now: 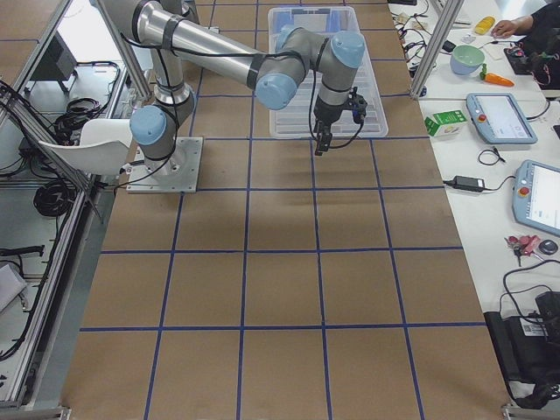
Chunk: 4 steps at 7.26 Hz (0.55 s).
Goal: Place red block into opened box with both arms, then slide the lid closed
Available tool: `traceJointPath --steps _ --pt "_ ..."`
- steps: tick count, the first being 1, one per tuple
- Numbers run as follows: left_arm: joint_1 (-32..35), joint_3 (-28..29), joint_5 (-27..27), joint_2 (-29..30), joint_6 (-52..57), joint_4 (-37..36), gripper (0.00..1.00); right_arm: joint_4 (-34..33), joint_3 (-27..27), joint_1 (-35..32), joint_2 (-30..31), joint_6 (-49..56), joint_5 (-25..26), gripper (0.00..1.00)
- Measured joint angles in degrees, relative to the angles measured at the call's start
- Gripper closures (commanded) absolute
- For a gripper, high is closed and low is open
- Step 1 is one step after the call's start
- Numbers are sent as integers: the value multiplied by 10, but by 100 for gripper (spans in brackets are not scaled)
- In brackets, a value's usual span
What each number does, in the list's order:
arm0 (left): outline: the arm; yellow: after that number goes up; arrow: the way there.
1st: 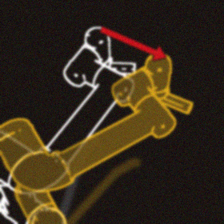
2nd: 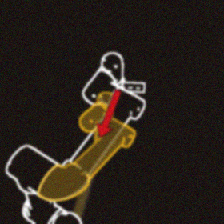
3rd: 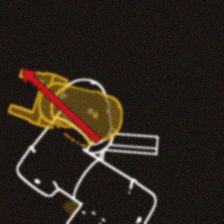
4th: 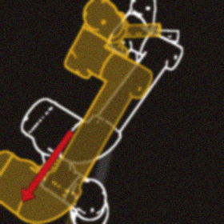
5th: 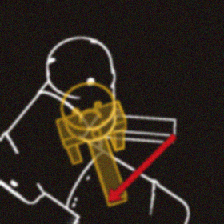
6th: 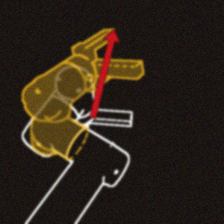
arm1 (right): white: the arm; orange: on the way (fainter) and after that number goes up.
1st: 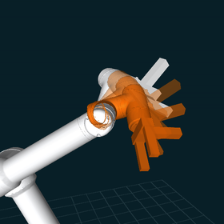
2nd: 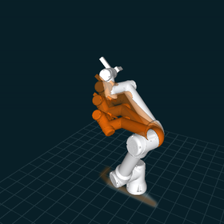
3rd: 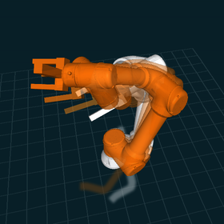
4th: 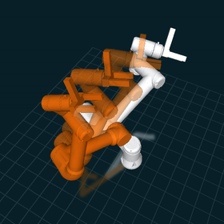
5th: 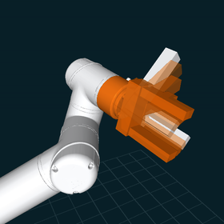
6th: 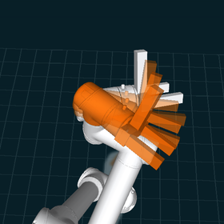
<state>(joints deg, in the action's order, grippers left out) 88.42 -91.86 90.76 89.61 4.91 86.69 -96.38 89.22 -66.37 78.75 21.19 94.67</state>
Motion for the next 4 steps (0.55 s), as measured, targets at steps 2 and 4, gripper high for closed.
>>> traceJointPath --steps 2,4 --pt "0 -1 0 -1 -1 1 0 -49 15 -3 -16 -8 -2 0" --pt "1 1 0 -2 0 1 0 -69 21 -7 -27 -9 -3 0"
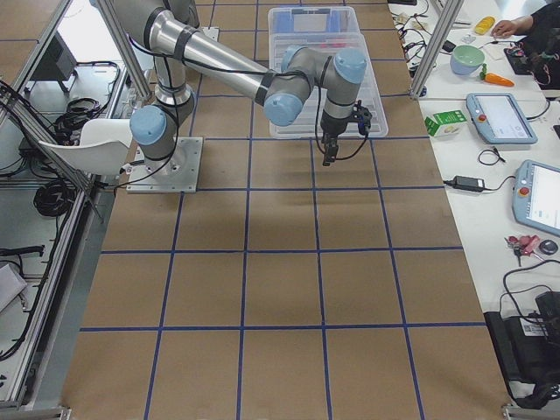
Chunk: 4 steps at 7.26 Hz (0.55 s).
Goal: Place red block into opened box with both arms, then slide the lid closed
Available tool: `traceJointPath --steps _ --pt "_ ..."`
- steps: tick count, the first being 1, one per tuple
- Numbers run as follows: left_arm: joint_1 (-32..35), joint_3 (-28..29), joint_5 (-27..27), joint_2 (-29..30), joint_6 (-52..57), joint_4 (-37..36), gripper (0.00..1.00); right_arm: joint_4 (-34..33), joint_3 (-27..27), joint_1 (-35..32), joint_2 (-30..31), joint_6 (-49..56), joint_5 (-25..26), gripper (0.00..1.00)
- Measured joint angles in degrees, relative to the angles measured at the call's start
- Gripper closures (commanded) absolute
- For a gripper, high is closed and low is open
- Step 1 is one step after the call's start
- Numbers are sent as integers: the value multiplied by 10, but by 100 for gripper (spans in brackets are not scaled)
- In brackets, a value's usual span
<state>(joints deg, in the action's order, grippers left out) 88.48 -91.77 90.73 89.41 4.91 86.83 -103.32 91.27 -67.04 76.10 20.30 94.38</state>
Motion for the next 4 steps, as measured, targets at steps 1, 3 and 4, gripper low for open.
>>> traceJointPath --steps 1,3,4 --pt "1 1 0 1 1 1 0 -4 1 -3 -8 -1 -2 0" --pt "2 1 0 1 2 1 0 -10 1 -12 -21 -1 -7 0" --pt "2 1 0 1 2 1 0 -11 1 -21 -22 -2 -8 0"
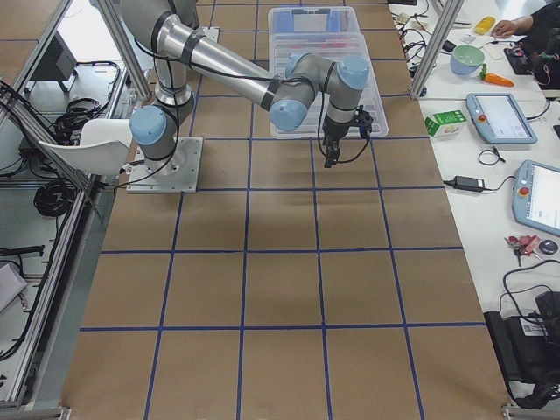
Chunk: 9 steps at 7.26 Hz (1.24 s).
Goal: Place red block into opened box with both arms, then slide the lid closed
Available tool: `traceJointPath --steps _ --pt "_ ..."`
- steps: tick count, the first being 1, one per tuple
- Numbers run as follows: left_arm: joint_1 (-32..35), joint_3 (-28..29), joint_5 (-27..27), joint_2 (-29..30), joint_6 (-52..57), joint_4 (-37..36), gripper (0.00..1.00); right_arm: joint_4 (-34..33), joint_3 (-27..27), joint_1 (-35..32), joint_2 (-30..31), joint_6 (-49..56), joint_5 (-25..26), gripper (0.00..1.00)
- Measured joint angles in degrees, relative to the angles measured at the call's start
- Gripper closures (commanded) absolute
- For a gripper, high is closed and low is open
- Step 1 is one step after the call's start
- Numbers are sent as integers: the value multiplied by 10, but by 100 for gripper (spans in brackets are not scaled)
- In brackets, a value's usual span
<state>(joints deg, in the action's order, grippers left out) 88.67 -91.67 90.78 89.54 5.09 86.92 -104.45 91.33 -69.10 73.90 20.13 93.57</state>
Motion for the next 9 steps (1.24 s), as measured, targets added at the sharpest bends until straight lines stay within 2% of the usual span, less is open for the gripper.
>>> traceJointPath --steps 2,9 --pt "0 0 0 2 0 0 0 -2 0 -21 0 -6 -1 0" --pt "0 -1 0 3 0 0 0 -4 -2 -106 -1 -125 -2 0"
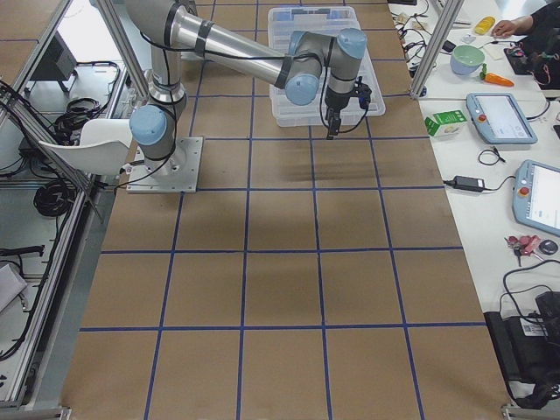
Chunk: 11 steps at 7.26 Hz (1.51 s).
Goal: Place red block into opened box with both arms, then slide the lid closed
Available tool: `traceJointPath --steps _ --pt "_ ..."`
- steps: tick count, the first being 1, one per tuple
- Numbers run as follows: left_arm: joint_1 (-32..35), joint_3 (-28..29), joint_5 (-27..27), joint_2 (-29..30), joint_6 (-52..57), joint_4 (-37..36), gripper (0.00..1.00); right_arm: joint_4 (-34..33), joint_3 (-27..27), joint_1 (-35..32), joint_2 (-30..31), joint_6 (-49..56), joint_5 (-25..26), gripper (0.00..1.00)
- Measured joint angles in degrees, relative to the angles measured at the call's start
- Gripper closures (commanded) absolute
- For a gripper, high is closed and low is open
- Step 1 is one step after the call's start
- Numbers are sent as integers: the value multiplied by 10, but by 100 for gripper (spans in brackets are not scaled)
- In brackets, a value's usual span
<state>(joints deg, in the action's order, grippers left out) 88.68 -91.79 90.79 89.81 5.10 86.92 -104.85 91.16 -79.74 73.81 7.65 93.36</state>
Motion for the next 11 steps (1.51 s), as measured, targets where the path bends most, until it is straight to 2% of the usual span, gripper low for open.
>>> traceJointPath --steps 7,11 --pt "0 1 0 -4 0 1 0 0 1 -57 -2 -102 0 0" --pt "0 1 1 -5 -1 4 0 0 1 -75 -1 -112 -1 0"
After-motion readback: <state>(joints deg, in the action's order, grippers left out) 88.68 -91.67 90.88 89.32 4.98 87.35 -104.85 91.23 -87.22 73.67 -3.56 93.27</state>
